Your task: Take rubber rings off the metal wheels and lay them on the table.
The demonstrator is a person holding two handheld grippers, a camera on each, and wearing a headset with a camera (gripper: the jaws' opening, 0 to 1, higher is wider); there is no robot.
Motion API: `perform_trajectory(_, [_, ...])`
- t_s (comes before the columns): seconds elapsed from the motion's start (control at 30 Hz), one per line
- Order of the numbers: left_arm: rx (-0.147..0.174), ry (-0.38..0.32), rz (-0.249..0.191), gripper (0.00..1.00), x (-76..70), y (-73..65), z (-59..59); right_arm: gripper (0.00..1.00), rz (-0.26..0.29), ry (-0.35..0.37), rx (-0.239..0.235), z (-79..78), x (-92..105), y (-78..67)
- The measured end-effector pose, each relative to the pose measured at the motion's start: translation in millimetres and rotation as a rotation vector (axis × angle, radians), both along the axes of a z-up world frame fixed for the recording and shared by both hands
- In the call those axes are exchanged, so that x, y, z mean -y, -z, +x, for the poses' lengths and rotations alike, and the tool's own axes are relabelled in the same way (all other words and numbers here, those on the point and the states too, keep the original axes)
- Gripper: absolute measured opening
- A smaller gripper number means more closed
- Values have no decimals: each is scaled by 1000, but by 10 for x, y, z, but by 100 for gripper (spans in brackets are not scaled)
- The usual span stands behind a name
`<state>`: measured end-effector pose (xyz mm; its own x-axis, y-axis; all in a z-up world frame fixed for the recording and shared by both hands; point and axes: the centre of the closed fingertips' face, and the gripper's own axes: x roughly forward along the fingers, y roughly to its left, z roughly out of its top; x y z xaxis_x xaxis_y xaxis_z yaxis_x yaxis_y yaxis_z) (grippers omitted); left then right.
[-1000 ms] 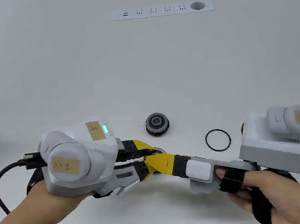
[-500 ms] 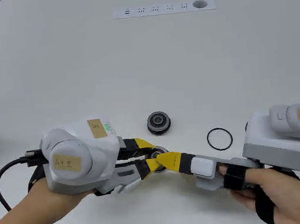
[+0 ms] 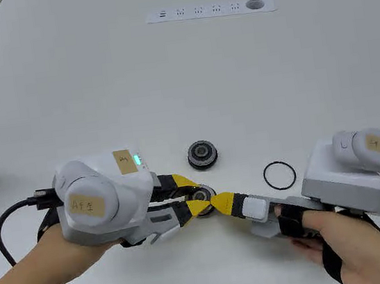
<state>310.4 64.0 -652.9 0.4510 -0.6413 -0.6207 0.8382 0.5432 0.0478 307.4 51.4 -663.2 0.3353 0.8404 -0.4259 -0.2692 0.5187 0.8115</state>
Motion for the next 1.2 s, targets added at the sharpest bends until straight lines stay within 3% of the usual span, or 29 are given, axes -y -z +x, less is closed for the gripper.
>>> perform_trajectory(0.3, [0,1,2,12,-1,1,1,3,-5,-5,11,8,2,-7])
perform_trajectory(0.63, [0,0,2,12,-3,3,2,1,0,20,-15,9,15,-23])
perform_trajectory(1.2, [-3,13,3,12,3,7,1,0,-18,-12,22,2,-40,-66])
